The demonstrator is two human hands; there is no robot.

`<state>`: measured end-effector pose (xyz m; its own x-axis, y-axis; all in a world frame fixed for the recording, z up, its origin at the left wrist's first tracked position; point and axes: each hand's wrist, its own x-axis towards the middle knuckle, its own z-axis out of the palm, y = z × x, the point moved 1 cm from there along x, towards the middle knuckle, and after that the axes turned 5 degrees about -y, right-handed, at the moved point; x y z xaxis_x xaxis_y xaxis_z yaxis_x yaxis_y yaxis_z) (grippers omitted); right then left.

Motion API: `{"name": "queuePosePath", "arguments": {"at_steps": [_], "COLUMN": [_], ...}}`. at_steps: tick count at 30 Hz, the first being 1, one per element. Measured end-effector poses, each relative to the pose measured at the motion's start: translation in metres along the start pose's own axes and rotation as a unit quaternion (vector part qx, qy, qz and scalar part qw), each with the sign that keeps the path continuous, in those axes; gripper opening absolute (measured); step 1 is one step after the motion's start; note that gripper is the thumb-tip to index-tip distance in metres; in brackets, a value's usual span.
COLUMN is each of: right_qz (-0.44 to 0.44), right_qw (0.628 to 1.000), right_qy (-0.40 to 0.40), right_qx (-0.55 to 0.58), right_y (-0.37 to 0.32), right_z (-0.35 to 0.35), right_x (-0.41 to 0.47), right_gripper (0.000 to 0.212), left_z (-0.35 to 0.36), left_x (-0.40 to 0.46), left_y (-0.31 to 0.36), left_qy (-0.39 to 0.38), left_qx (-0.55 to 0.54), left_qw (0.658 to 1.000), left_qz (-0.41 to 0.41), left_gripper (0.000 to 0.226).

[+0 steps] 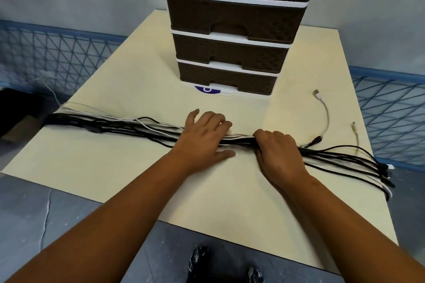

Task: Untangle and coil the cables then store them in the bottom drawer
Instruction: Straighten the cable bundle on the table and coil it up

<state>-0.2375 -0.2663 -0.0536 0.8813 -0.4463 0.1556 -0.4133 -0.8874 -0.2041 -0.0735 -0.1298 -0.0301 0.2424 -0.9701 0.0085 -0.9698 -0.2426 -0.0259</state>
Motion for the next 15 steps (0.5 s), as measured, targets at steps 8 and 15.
{"name": "queuePosePath", "arguments": {"at_steps": [8,15], "right_qz": [0.014,0.067], "right_qw": [0.999,0.993], "right_qy": [0.01,-0.092], "right_qx": [0.04,-0.009], "right_y": [0.001,-0.007], "right_z": [-0.002,-0.016], "right_x": [-0.005,-0.003], "right_gripper": [0.002,0.035], "left_z": [0.01,0.033], "left_x": [-0.035,-0.033], "left_y": [-0.069,-0.077], "left_qy": [0.018,0.087], "left_qx": [-0.056,-0.07], "left_qw": [0.998,0.994], "left_qz": [-0.011,0.005], "left_gripper": [0.054,0.033]}}
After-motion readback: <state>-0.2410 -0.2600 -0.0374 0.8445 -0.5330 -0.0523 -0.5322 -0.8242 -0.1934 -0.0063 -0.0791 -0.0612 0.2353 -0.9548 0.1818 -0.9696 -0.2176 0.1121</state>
